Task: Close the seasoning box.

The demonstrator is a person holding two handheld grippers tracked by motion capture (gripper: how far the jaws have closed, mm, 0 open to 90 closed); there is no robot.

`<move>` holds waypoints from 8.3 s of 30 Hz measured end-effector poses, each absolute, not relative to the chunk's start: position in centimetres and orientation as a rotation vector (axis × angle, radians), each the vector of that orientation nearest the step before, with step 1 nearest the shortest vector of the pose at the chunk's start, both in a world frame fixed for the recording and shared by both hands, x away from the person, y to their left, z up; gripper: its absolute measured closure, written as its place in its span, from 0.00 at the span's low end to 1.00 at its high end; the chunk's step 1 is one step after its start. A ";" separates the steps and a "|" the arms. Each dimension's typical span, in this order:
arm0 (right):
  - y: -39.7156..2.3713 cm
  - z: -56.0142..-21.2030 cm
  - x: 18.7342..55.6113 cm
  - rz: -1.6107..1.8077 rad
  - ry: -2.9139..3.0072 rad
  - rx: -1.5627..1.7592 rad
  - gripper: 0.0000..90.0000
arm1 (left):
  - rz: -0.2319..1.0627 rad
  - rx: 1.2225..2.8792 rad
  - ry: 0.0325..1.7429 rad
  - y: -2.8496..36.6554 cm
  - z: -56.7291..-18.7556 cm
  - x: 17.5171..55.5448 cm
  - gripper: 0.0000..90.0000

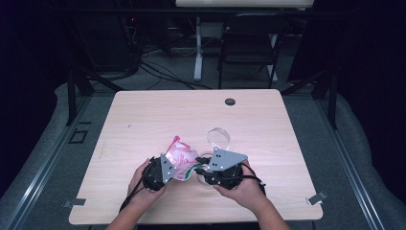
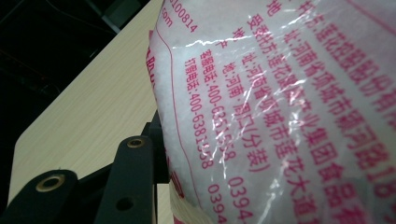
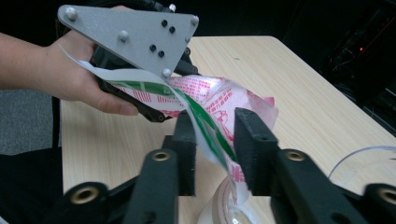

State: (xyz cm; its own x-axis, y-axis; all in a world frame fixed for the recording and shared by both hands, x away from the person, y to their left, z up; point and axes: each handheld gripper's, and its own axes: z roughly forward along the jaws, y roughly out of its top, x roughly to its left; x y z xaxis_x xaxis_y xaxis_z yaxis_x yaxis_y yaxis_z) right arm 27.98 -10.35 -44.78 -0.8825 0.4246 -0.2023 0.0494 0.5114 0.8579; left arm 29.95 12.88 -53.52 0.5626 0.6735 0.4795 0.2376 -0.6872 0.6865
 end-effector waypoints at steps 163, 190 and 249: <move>-12.3 -47.7 30.2 1.202 2.400 0.580 1.00 | 1.891 2.291 0.053 9.9 -50.1 31.6 0.72; -12.5 -47.9 30.4 1.202 2.400 0.589 1.00 | 1.913 2.296 0.028 9.5 -49.5 31.4 0.73; -12.6 -48.6 30.8 1.191 2.414 0.613 1.00 | 1.921 2.297 -0.001 9.1 -49.5 31.5 0.73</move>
